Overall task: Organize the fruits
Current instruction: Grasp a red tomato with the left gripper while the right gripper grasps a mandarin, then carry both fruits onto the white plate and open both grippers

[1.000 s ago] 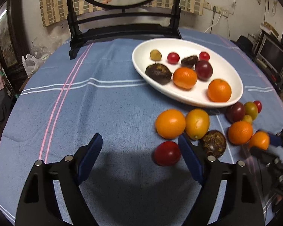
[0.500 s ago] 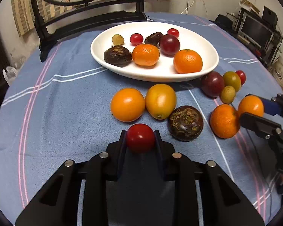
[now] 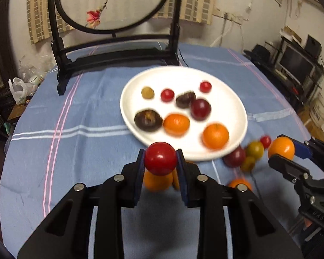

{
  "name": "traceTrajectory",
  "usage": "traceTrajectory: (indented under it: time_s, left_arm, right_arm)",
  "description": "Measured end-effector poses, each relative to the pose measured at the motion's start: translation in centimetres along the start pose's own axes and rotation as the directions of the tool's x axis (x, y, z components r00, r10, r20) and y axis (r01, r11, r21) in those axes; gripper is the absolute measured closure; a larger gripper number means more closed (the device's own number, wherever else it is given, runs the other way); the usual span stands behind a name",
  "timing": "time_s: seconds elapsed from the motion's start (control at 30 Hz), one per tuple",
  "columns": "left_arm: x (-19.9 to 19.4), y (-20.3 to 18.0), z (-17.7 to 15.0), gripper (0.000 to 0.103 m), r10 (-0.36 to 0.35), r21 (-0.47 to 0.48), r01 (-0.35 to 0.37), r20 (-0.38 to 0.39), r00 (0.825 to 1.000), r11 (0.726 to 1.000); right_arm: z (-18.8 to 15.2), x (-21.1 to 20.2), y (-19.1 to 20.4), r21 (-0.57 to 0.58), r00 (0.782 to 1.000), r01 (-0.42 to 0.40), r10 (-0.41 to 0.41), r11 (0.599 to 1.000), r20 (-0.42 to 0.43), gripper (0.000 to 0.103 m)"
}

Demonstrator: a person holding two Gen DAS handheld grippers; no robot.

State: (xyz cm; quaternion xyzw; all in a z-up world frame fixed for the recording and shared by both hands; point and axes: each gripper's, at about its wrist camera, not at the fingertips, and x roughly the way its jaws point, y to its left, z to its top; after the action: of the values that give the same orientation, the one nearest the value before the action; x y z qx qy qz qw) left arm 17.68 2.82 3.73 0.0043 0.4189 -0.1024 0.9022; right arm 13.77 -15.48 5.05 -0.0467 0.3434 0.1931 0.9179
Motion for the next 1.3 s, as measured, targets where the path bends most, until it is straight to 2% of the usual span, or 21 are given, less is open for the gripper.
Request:
traceTrajectory:
  time_s: [0.13, 0.33, 0.43, 0.5, 0.53, 0.57, 0.63, 0.77, 0.93, 1.03, 1.17, 1.3]
  left_arm:
    - [1.9, 0.0, 2.3, 0.076, -0.004, -0.036, 0.004, -0.006, 1.000, 0.999]
    - [5.9, -1.0, 5.9, 0.076, 0.062, -0.029, -0.062, -0.012, 0.998, 0.998]
    - [7.4, -1.3, 6.6, 0.075, 0.071, -0.022, -0.072, -0.022, 0.997, 0.997]
    - [8.3, -1.6, 6.6, 0.071, 0.089, -0.021, -0.090, -0.033, 0.995, 0.996]
    - [8.6, -1.8, 6.6, 0.062, 0.095, -0.015, -0.095, -0.037, 0.995, 0.995]
    - [8.9, -2.2, 6.5, 0.047, 0.108, 0.007, -0.108, -0.043, 0.993, 0.994]
    - [8.8, -2.6, 6.3, 0.034, 0.136, 0.027, -0.135, -0.030, 0.990, 0.990]
    - [7.6, -3.0, 5.7, 0.032, 0.144, 0.047, -0.144, -0.003, 0.990, 0.988]
    - [5.2, -2.5, 4.6, 0.025, 0.134, -0.002, -0.134, 0.005, 0.991, 0.991]
    - [3.6, -1.9, 3.3, 0.017, 0.145, -0.035, -0.145, 0.009, 0.989, 0.989]
    - [2.1, -0.5, 0.9, 0.016, 0.122, -0.127, -0.123, -0.015, 0.992, 0.984]
    - [1.9, 0.6, -1.4, 0.016, 0.102, -0.200, -0.106, -0.030, 0.994, 0.974]
  right_arm:
    - [1.8, 2.8, -1.0, -0.027, 0.999, 0.042, -0.042, 0.999, -0.025, 0.065]
    - [2.7, 7.5, -3.0, -0.004, 0.993, 0.076, -0.077, 0.997, -0.095, 0.065]
    - [2.9, 9.2, -3.8, 0.014, 0.988, 0.081, -0.078, 0.997, -0.133, 0.065]
    - [2.7, 10.1, -4.1, 0.020, 0.984, 0.084, -0.080, 0.996, -0.160, 0.065]
    - [2.6, 10.6, -4.1, 0.018, 0.980, 0.087, -0.082, 0.996, -0.182, 0.065]
    - [2.6, 10.7, -4.0, 0.017, 0.978, 0.099, -0.094, 0.995, -0.184, 0.065]
    - [2.4, 10.6, -4.0, 0.020, 0.980, 0.092, -0.087, 0.996, -0.177, 0.064]
    - [2.1, 9.4, -4.5, 0.066, 0.987, 0.071, -0.061, 0.995, -0.148, 0.052]
    - [1.5, 7.3, -4.5, 0.083, 0.990, 0.051, -0.039, 0.995, -0.132, 0.052]
    - [0.3, 5.3, -3.5, 0.038, 0.990, 0.030, -0.024, 0.999, -0.136, 0.051]
    - [-2.1, 2.9, -1.0, -0.043, 0.985, -0.019, 0.011, 0.999, -0.171, 0.051]
    - [-4.2, 2.3, 1.2, -0.093, 0.978, -0.036, 0.016, 0.995, -0.208, 0.051]
